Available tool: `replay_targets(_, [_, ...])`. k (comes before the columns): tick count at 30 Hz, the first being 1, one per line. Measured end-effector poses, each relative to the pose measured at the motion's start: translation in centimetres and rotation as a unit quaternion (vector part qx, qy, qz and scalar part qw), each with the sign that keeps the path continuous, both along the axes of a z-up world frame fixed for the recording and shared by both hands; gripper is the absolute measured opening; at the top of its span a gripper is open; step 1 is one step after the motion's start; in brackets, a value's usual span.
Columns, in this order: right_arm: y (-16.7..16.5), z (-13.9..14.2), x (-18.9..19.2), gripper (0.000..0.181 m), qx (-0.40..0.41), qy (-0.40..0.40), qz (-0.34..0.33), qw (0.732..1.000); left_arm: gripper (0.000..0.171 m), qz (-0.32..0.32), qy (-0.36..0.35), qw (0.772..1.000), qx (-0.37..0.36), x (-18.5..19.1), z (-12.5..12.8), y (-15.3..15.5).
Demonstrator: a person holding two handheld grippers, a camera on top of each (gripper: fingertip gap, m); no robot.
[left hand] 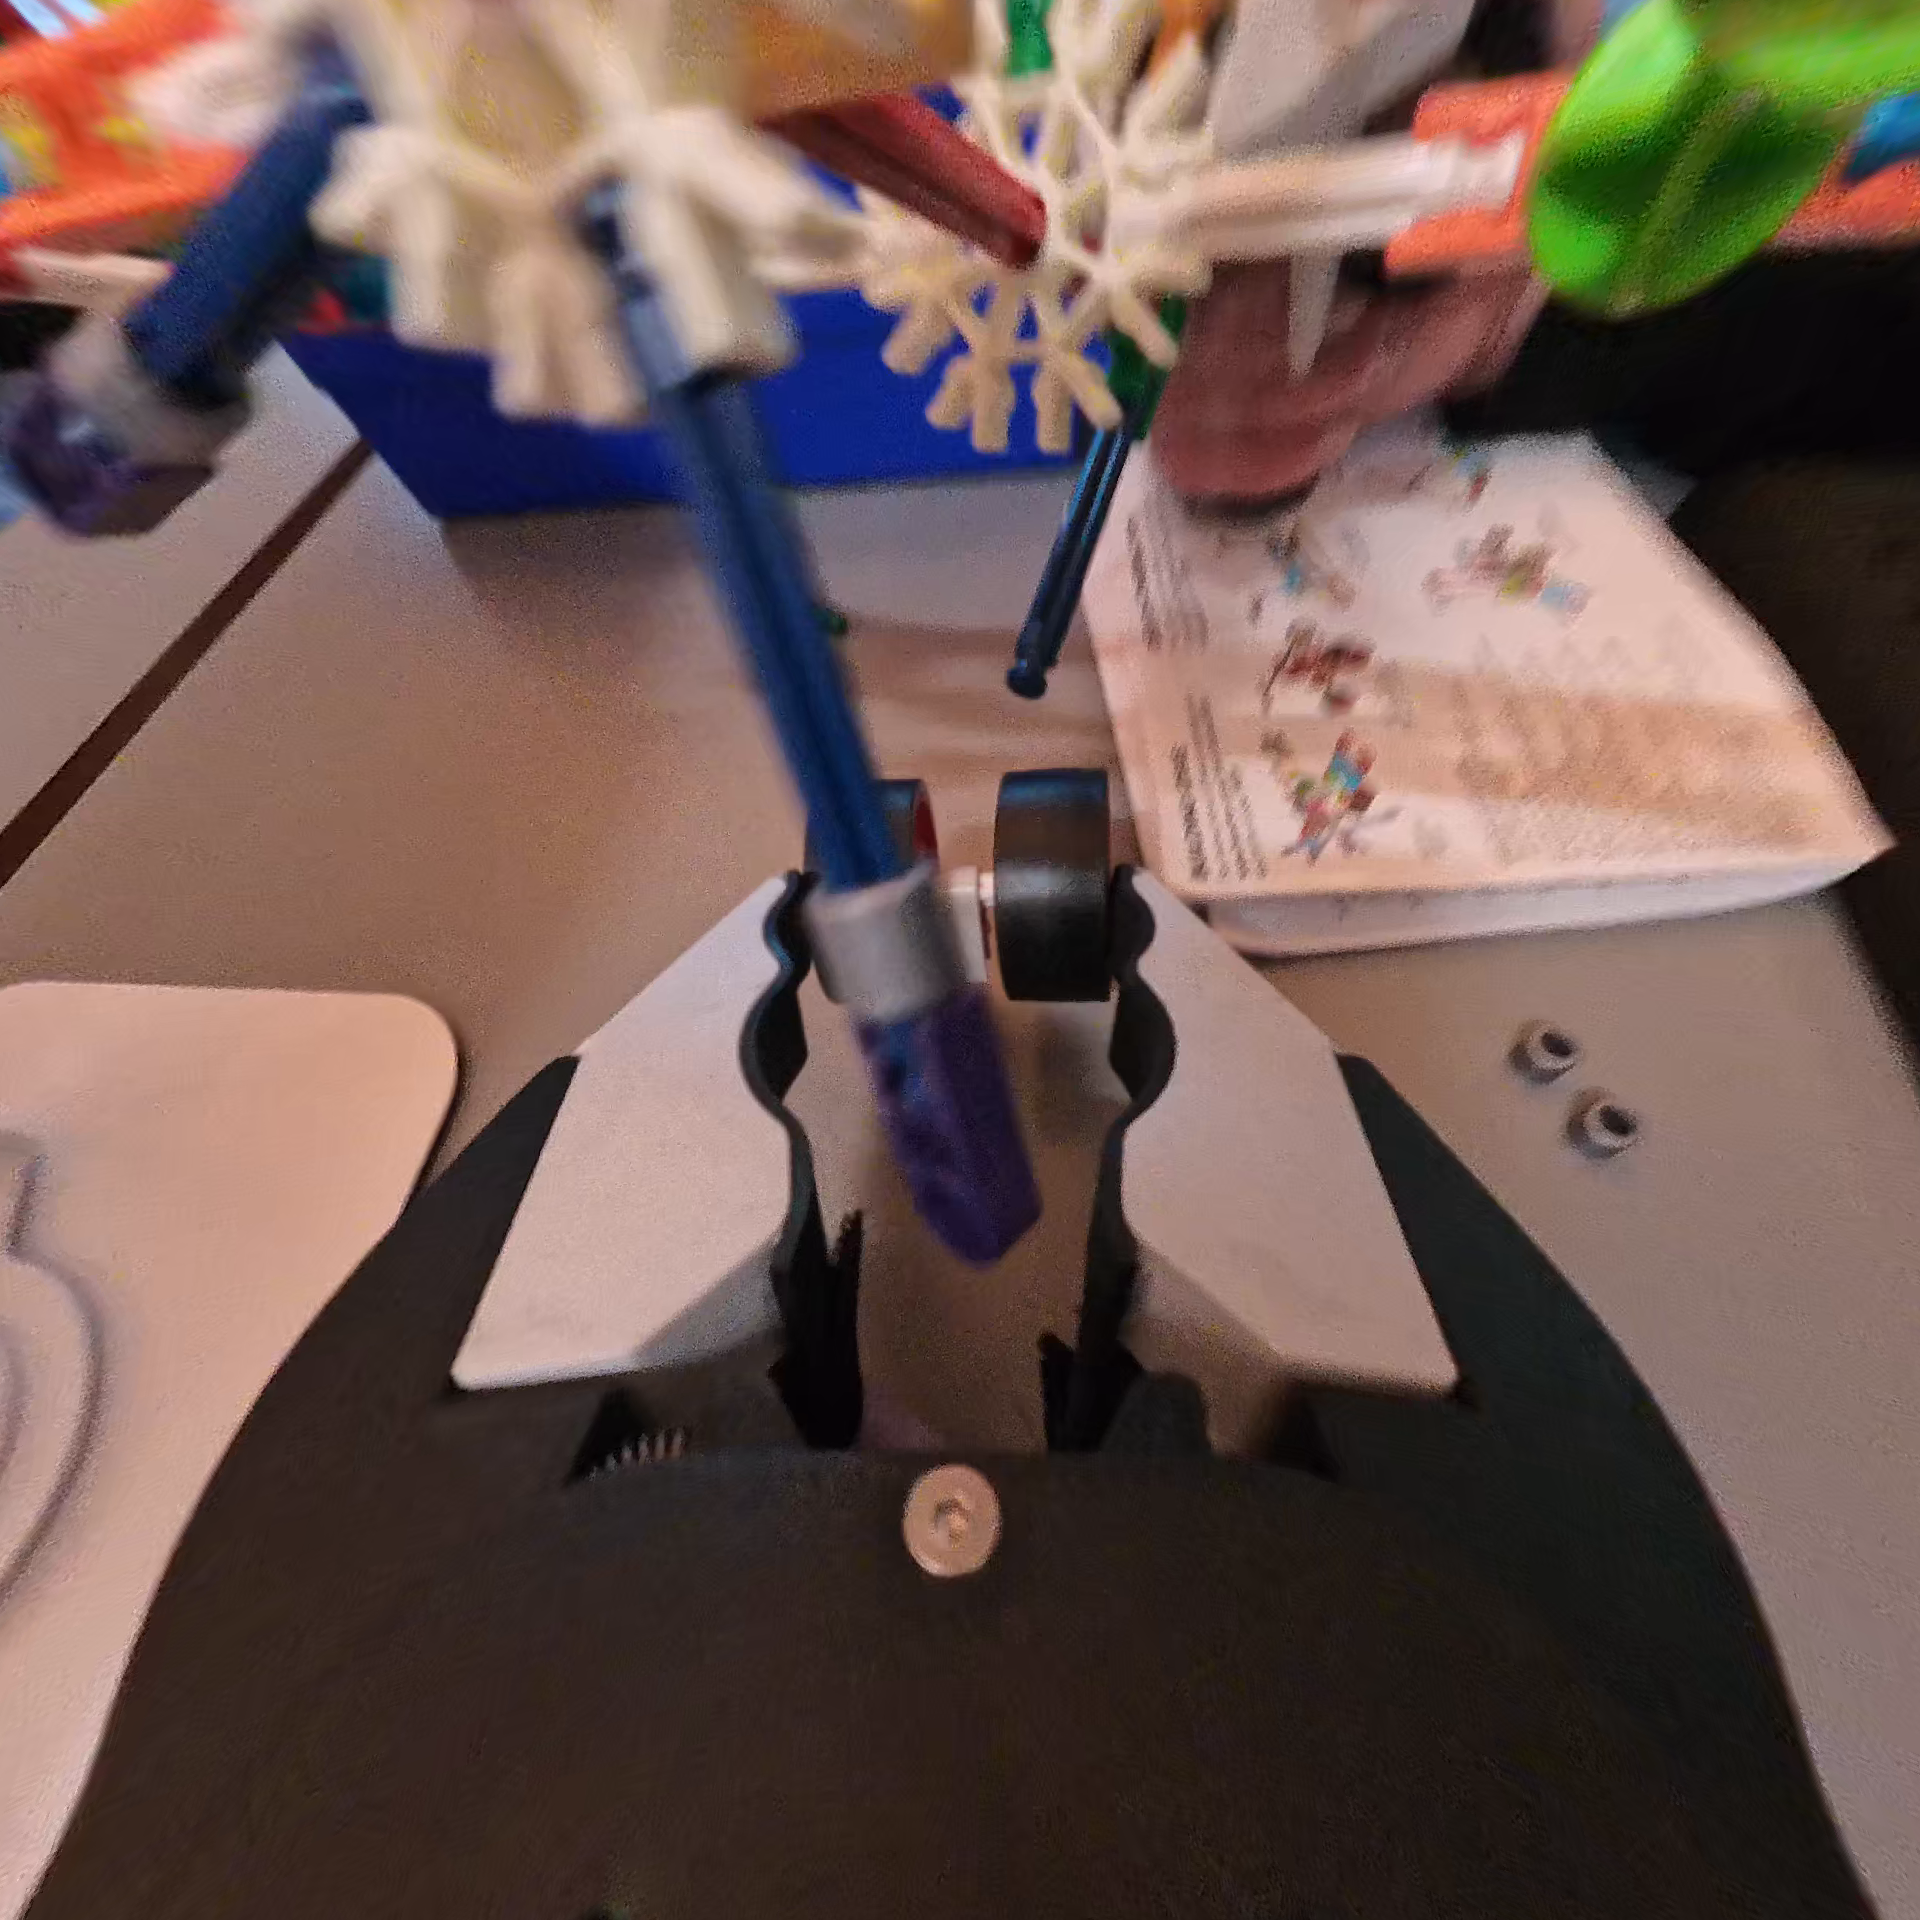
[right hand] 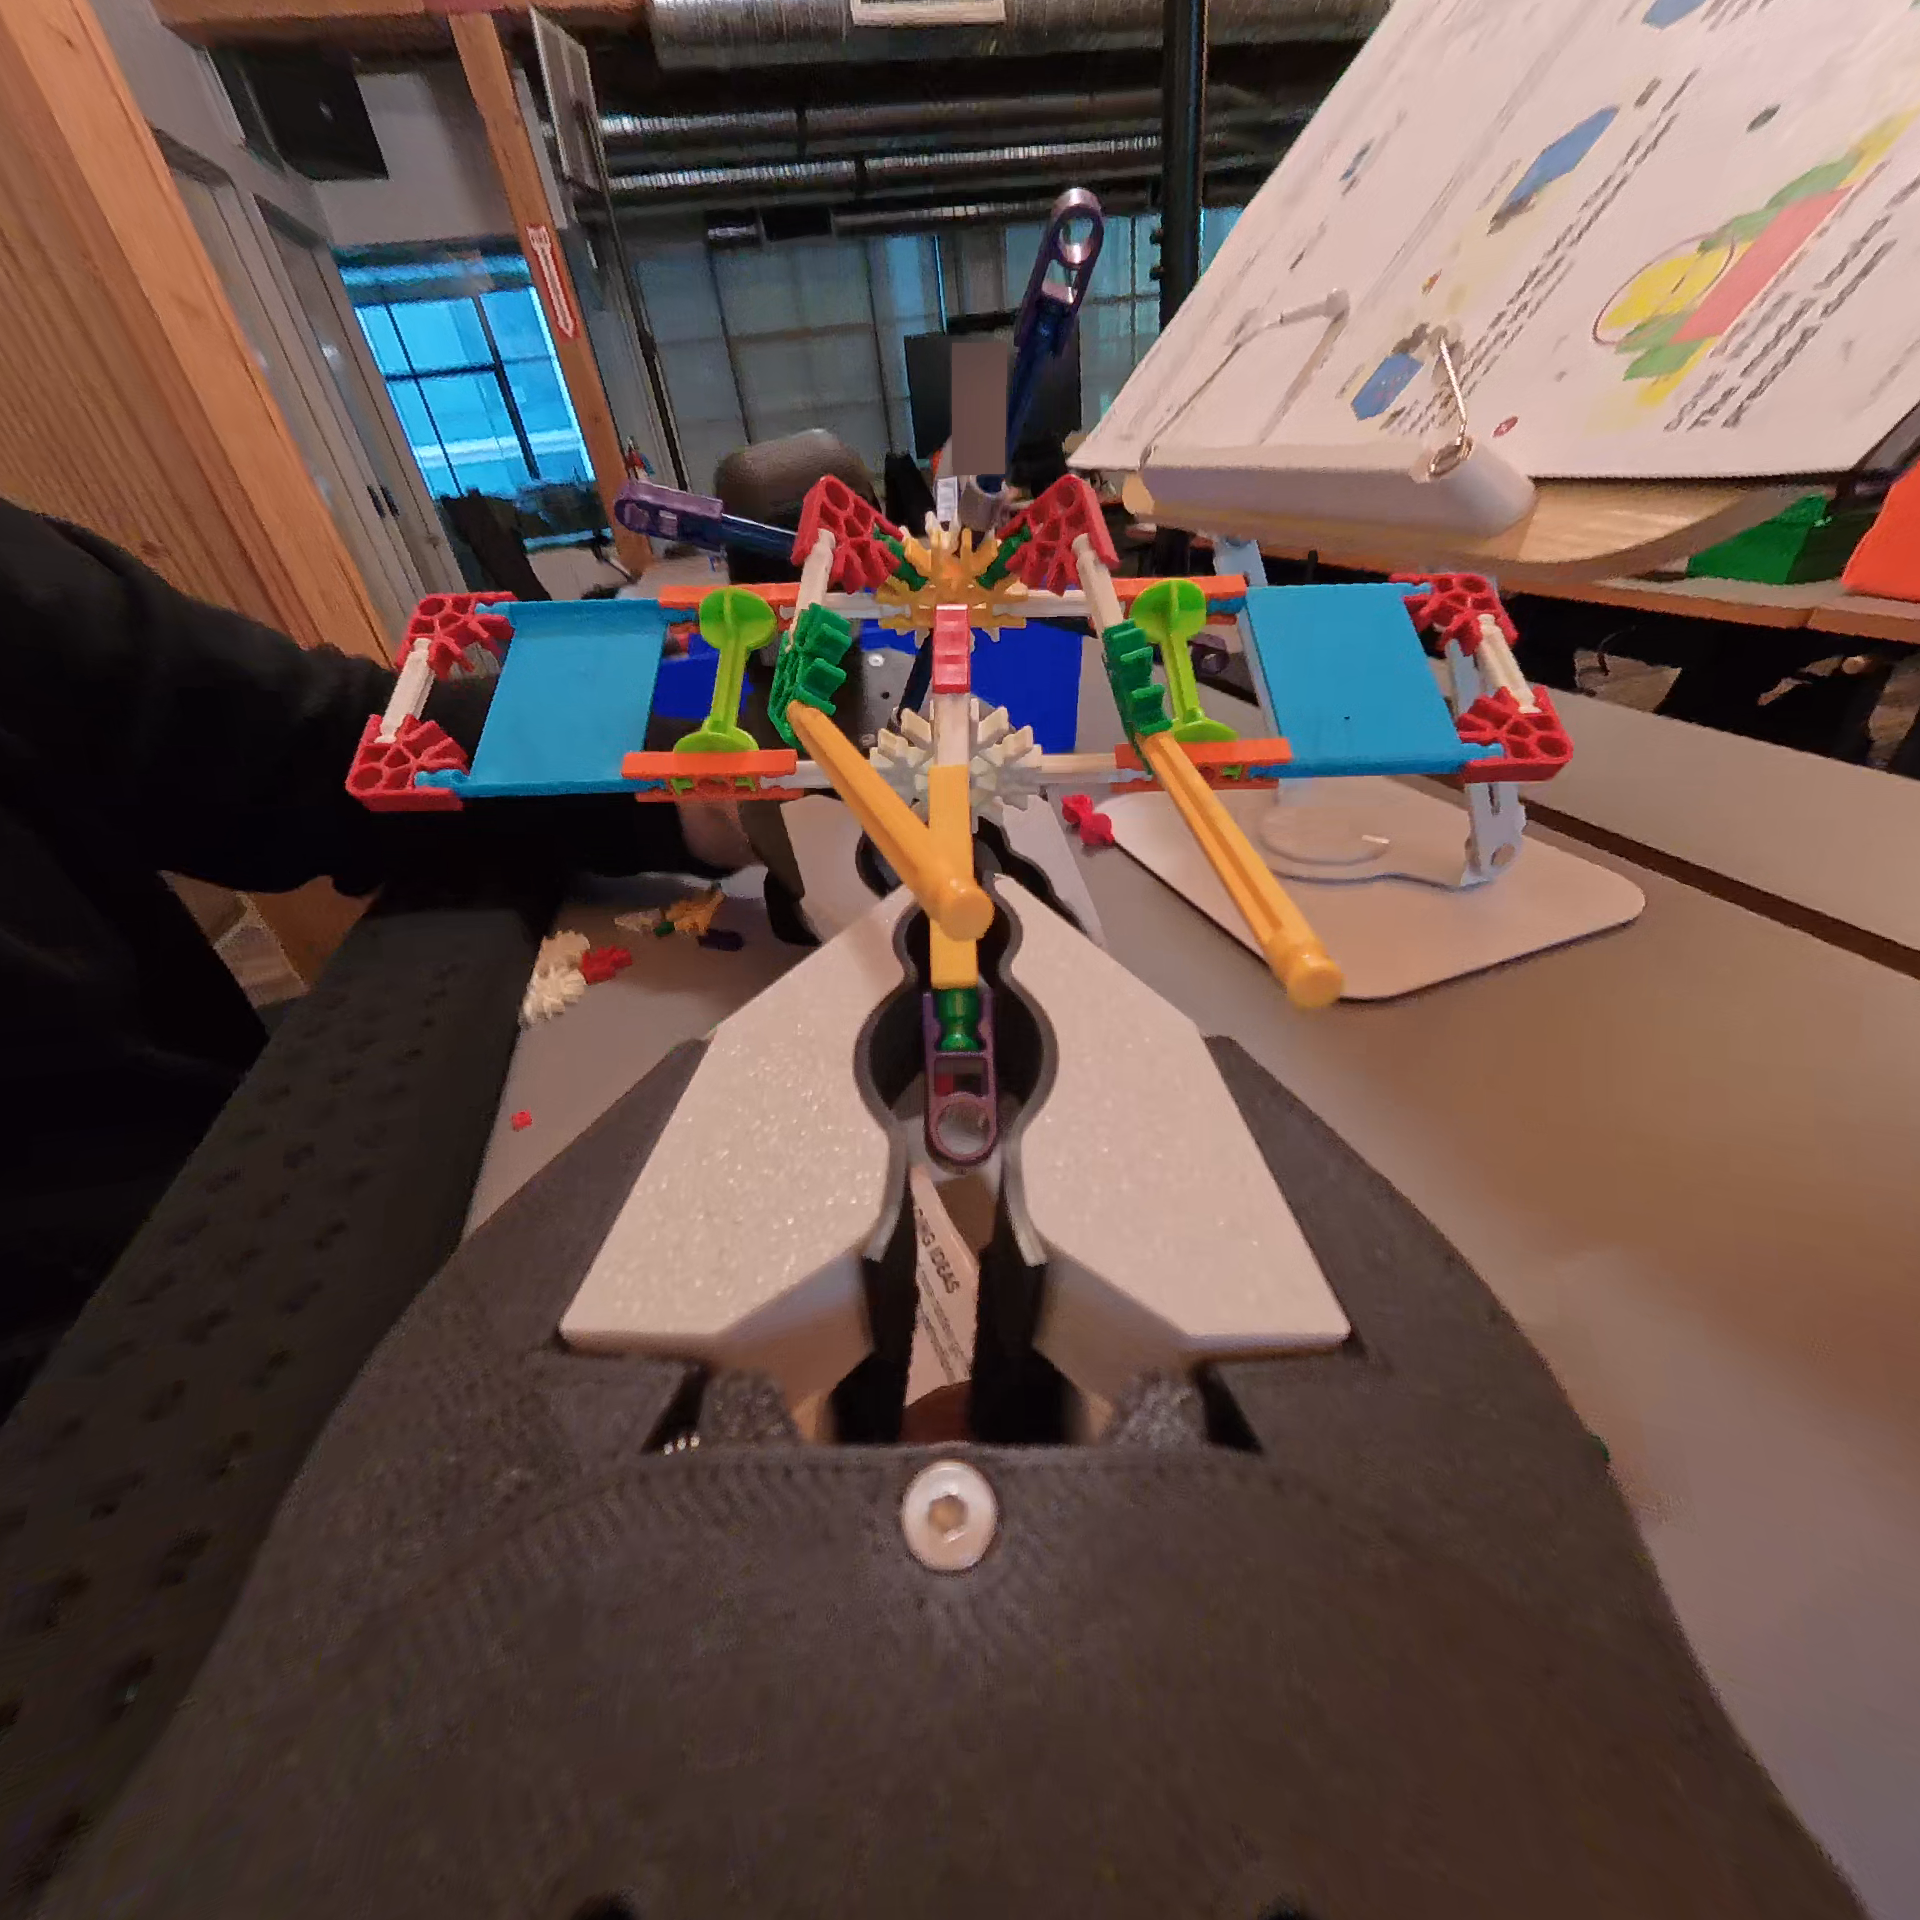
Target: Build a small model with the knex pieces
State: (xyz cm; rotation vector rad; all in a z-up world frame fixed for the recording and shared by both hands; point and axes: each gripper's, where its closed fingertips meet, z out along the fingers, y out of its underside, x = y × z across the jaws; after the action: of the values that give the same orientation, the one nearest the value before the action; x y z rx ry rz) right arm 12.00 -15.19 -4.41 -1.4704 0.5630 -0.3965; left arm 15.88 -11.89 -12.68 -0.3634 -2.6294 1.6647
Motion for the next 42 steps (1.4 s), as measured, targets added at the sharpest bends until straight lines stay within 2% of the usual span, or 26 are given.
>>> replay_targets(3, [-0.3, 1.3, -0.3, 0.003, 0.024, -0.016, -0.002, 1.000, 0.055, -0.025, 0.093, 0.992, -0.082, -0.5, 3.2, 0.4])
replay_targets(7, [-0.5, 3.4, -0.8, 0.003, 0.063, -0.041, -0.007, 0.997, 0.056, -0.060, 0.204, 0.962, -0.171, -1.0, 6.8, 1.1])
replay_targets(10, [-0.5, 4.4, -1.1, 0.003, 0.075, -0.055, -0.007, 0.996, 0.055, -0.087, 0.282, 0.931, -0.214, -1.5, 8.9, 1.6])
replay_targets(13, [-0.4, 4.9, -1.3, 0.003, 0.079, -0.061, -0.011, 0.995, 0.055, -0.105, 0.319, 0.912, -0.235, -1.7, 10.3, 2.0])
replay_targets(24, [-0.1, 5.7, -1.6, 0.003, 0.091, -0.067, -0.013, 0.993, 0.055, -0.084, 0.351, 0.880, -0.307, 0.2, 14.2, 2.6])
replay_targets(30, [0.0, 7.0, -1.8, 0.002, 0.136, -0.084, -0.015, 0.987, 0.055, -0.078, 0.374, 0.859, -0.341, -0.1, 16.1, 2.3])
replay_targets(34, [-0.1, 7.5, -1.7, 0.003, 0.159, -0.092, -0.025, 0.983, 0.055, -0.071, 0.395, 0.842, -0.359, -0.3, 17.0, 1.6])
replay_targets(36, [-0.3, 7.7, -1.7, 0.002, 0.165, -0.098, -0.033, 0.981, 0.059, -0.068, 0.399, 0.839, -0.364, -0.6, 17.4, 1.2])
replay_targets(42, [-1.0, 8.2, -1.8, 0.003, 0.175, -0.105, -0.047, 0.978, 0.055, -0.065, 0.414, 0.829, -0.371, -1.1, 17.9, 0.4])
